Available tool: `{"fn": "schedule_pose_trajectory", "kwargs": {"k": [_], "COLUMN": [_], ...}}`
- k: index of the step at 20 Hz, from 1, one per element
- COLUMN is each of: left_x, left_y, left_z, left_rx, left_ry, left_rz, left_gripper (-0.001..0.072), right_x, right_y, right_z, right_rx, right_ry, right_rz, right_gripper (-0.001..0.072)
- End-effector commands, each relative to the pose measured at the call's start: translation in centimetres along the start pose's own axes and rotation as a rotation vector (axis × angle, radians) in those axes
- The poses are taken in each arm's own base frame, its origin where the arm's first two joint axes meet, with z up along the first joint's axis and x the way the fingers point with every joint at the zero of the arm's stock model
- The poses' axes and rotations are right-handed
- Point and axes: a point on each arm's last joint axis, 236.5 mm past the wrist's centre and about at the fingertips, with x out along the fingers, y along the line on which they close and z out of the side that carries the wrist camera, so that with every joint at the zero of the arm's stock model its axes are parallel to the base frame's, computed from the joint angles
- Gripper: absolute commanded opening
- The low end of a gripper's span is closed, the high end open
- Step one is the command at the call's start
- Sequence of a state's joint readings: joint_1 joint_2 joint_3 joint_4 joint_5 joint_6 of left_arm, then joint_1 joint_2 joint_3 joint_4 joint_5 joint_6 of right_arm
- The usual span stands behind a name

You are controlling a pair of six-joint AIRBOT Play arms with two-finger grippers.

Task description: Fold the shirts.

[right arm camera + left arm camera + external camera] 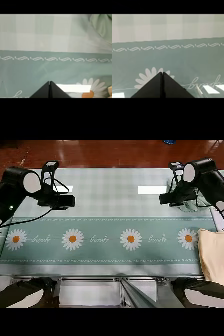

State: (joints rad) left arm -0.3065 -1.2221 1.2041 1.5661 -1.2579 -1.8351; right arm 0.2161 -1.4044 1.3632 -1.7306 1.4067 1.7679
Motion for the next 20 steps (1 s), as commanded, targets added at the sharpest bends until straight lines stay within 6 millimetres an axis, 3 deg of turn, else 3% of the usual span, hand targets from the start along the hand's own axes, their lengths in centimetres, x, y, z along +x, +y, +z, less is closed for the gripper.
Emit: {"fn": "schedule_pose_trajectory", "kwargs": {"k": [1, 15, 16, 18, 20], "left_x": [0.0, 0.0, 0.0, 0.0, 0.0], "left_y": [0.0, 0.0, 0.0, 0.0, -0.1], "left_z": [0.0, 0.0, 0.0, 0.0, 0.6], "left_rx": [0.0, -0.003, -0.003, -0.003, -0.003], "left_ry": [0.001, 0.0, 0.001, 0.0, -0.025], "left_rz": [0.001, 0.0, 0.0, 0.001, -0.006], "left_gripper": [0.0024, 0.0024, 0.0024, 0.0024, 0.0024], "right_x": [0.0, 0.0, 0.0, -0.2, -0.5], "right_y": [0.0, 0.0, 0.1, 0.3, 0.6], "right_z": [0.0, 0.0, 0.3, 3.3, 4.9], "right_rx": [0.0, -0.001, 0.001, -0.004, -0.005], "right_ry": [0.0, 0.0, -0.012, -0.14, -0.208], "right_rz": [0.001, 0.001, 0.004, 0.011, 0.026], "right_gripper": [0.0021, 0.0021, 0.002, 0.002, 0.002]}}
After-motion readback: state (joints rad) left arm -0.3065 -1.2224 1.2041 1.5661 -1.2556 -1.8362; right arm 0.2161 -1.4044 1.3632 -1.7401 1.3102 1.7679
